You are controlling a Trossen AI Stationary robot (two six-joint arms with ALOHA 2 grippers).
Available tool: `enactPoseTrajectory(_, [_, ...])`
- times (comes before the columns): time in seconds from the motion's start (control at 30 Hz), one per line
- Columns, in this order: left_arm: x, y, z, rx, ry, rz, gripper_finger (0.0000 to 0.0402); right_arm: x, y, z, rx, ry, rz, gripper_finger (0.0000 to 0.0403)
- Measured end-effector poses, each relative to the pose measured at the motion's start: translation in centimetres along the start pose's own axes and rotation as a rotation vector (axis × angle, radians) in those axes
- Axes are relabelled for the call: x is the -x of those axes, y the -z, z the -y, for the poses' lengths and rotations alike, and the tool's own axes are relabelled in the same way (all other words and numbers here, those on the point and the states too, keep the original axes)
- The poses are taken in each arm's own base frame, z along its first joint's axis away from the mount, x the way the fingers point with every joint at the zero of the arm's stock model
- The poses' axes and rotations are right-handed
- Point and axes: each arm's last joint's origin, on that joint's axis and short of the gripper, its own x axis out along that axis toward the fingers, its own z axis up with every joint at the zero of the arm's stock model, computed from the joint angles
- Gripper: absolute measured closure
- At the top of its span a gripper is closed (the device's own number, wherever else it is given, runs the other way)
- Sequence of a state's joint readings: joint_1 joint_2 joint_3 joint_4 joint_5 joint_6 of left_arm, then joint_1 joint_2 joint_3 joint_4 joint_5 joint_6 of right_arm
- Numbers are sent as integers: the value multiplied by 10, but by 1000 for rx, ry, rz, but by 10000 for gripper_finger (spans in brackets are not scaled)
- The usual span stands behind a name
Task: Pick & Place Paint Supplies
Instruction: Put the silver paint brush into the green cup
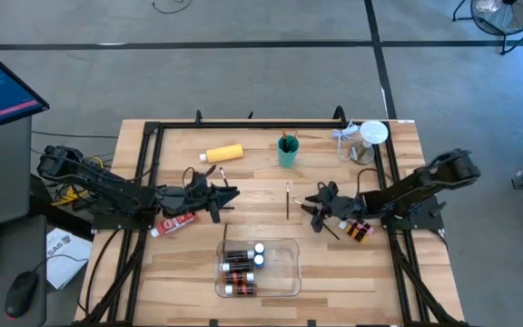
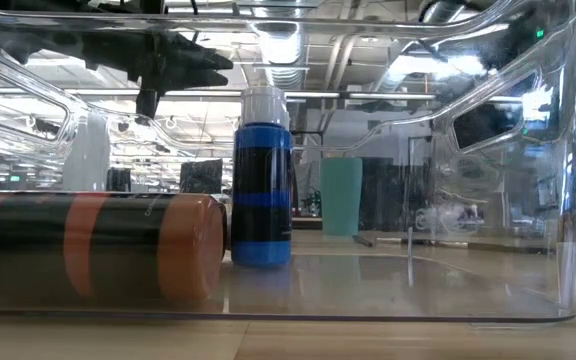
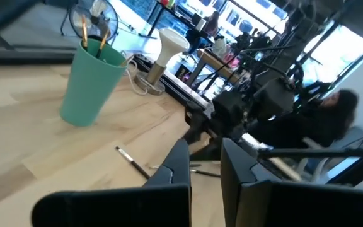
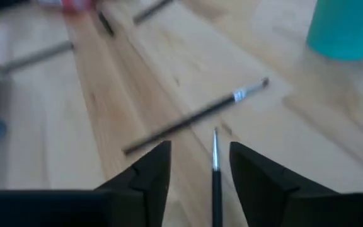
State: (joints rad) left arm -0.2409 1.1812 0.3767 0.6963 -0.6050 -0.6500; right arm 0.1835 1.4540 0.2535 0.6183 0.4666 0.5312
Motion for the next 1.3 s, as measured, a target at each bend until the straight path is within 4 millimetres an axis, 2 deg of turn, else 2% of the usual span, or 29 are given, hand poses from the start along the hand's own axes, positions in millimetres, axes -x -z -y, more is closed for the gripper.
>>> enactPoseTrajectory(0.13, [0,0,1,75,35,-25,400,10,-22,4,-72,-22,-10,234])
enactPoseTrajectory(0.3, [0,2,4,188,112,-98,400,19,-54,6,-169,-26,-172,239])
enactPoseTrajectory(0.47, [1,3,6,242,170,-159,400,25,-96,1,-201,-14,-286,248])
enactPoseTrajectory(0.63, [-5,-1,-1,253,180,-176,400,16,-141,-5,-216,-23,-335,255])
enactPoseTrajectory(0.77, [-13,-9,-12,262,223,-223,400,-1,-160,-10,-155,-6,-456,257])
enactPoseTrajectory(0.97, [-17,-16,-18,291,232,-211,400,-33,-159,-6,-44,84,-743,254])
enactPoseTrajectory(1.1, [-16,-19,-18,278,200,-161,400,-51,-151,-3,-12,43,-823,251])
enactPoseTrajectory(1.3, [-16,-19,-18,299,194,-150,400,-63,-142,-3,28,16,-873,253])
